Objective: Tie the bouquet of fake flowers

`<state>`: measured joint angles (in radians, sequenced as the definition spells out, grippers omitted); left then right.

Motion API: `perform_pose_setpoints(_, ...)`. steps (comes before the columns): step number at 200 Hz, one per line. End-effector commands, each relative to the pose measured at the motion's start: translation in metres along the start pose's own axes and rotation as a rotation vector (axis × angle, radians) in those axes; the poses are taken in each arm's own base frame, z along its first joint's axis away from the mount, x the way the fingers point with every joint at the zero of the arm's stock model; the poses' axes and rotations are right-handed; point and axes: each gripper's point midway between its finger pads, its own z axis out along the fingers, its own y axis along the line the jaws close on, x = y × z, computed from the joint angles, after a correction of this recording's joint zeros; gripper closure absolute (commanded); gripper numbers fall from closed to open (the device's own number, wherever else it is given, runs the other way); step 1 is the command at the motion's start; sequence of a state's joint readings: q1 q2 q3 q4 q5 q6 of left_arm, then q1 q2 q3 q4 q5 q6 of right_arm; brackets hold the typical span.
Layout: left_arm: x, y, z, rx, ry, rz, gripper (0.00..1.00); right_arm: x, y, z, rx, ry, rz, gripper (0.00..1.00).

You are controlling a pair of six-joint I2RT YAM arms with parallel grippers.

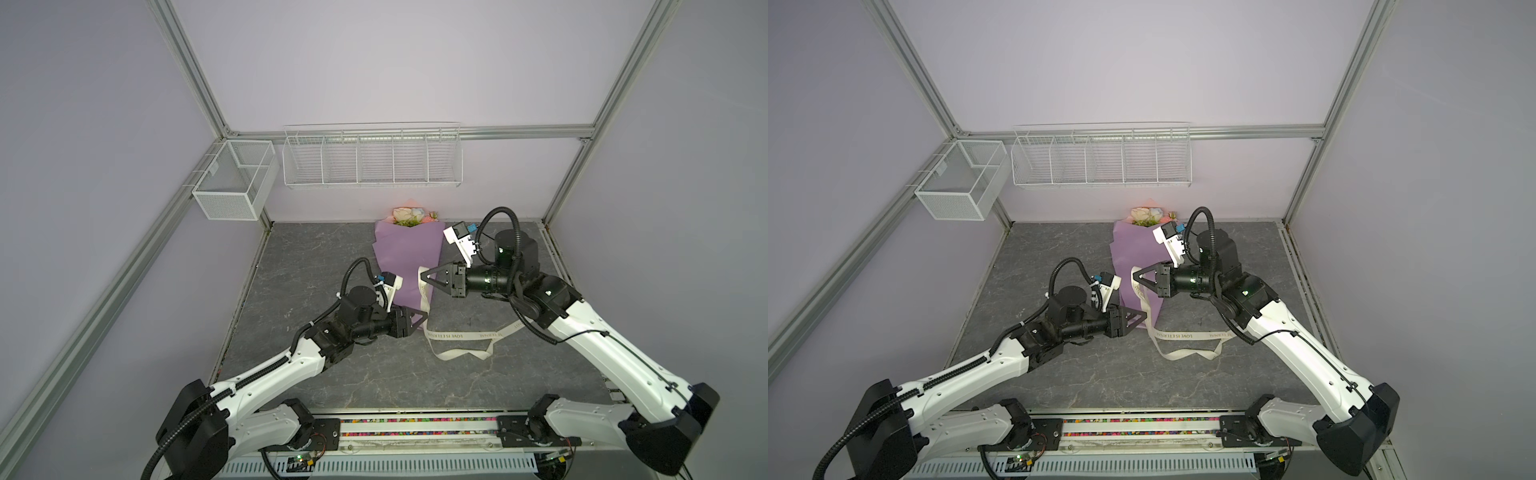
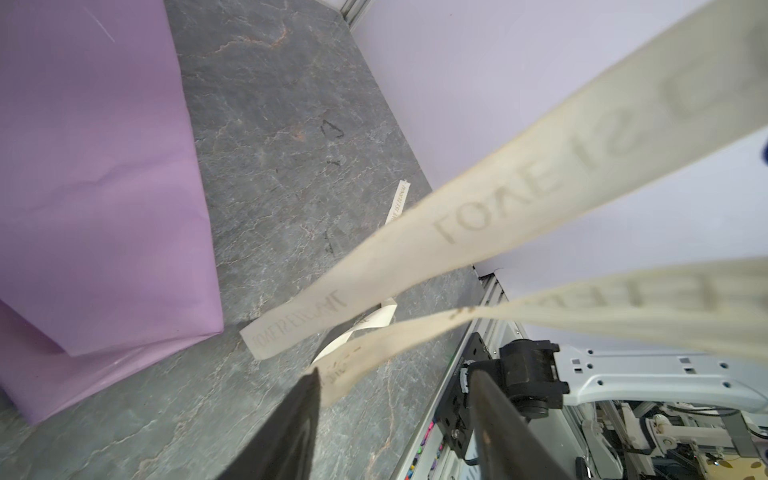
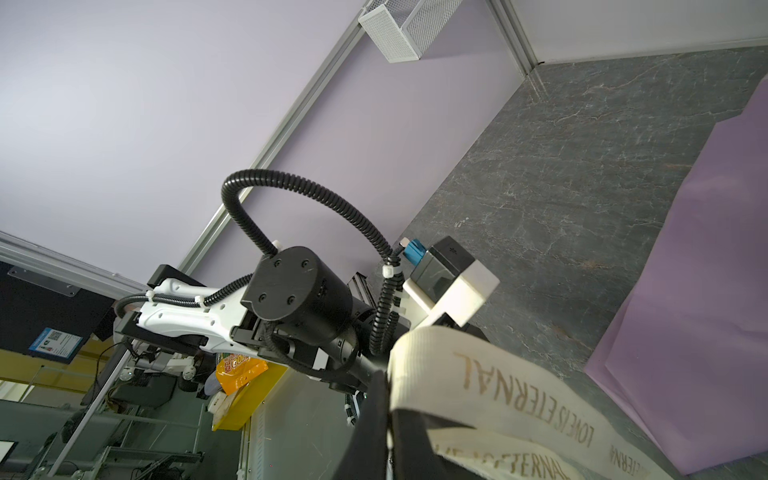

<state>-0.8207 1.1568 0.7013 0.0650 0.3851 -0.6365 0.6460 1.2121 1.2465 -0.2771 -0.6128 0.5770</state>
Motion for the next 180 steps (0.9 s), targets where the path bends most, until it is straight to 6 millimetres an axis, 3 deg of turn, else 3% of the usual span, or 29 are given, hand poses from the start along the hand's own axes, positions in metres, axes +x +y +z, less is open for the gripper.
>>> perform_pose_setpoints(1, -0.021, -0.015, 0.005, 0.028, -0.047, 0.051, 0.51, -0.003, 0.005, -0.004, 0.0, -0.034, -0.012, 0.91)
perform_pose_setpoints(37, -0.017, -0.017, 0.02, 0.073, -0.024, 0.028, 0.59, -0.003, 0.0, -0.004, 0.023, -0.043, -0.005, 0.91)
perform_pose_setpoints(87, -0.01, -0.011, 0.018, 0.065, -0.028, 0.0, 1.0, 0.001, -0.024, -0.01, 0.142, -0.073, 0.021, 0.92)
perform_pose_setpoints(126, 0.004, -0.005, -0.007, 0.011, -0.015, -0.01, 1.0, 0.01, -0.068, -0.025, 0.369, -0.102, 0.071, 0.93)
perform_pose_setpoints(156, 0.017, -0.005, -0.038, -0.02, -0.004, -0.04, 1.0, 0.024, -0.07, -0.017, 0.33, -0.053, 0.094, 0.92)
perform_pose_setpoints(180, 0.018, -0.003, -0.069, -0.084, -0.045, -0.094, 1.0, 0.05, -0.067, 0.007, 0.221, 0.073, 0.162, 0.89)
